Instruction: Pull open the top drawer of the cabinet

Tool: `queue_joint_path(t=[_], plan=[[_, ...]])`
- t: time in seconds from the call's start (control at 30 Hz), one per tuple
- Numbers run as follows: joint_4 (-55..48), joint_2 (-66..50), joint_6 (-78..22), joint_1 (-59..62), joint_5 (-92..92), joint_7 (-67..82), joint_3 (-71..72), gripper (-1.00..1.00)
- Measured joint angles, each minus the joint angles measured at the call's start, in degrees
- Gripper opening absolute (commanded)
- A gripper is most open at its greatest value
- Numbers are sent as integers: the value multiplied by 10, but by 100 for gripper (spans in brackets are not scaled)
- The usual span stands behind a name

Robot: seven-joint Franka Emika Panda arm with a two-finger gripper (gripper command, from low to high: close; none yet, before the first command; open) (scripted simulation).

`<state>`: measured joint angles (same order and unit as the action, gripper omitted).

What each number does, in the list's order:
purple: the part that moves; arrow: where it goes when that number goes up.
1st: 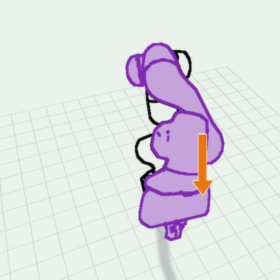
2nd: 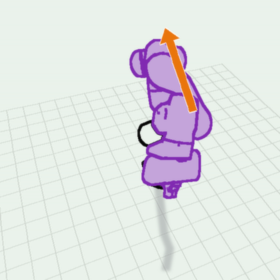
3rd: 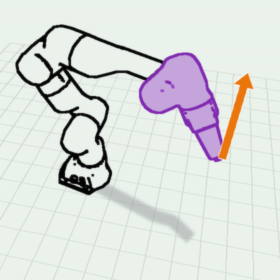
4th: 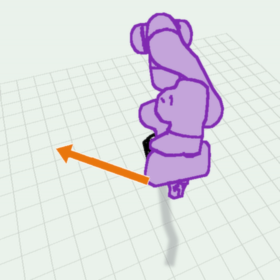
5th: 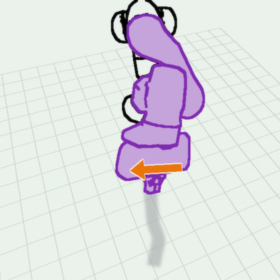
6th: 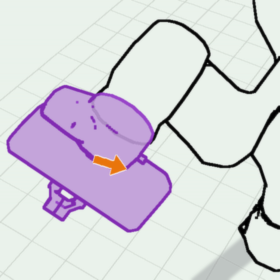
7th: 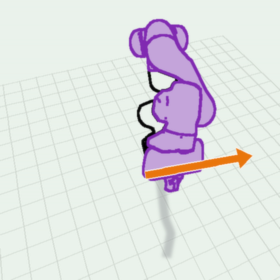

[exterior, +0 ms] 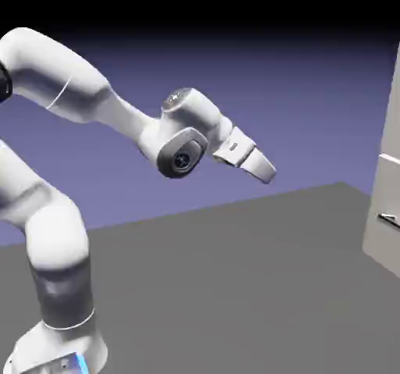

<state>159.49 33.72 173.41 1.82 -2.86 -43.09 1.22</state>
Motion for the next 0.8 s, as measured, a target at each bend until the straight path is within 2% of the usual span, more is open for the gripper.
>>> queue_joint_path(t=[0.8], plan=[[-300,210,-118,498,-570,-126,243,0]])
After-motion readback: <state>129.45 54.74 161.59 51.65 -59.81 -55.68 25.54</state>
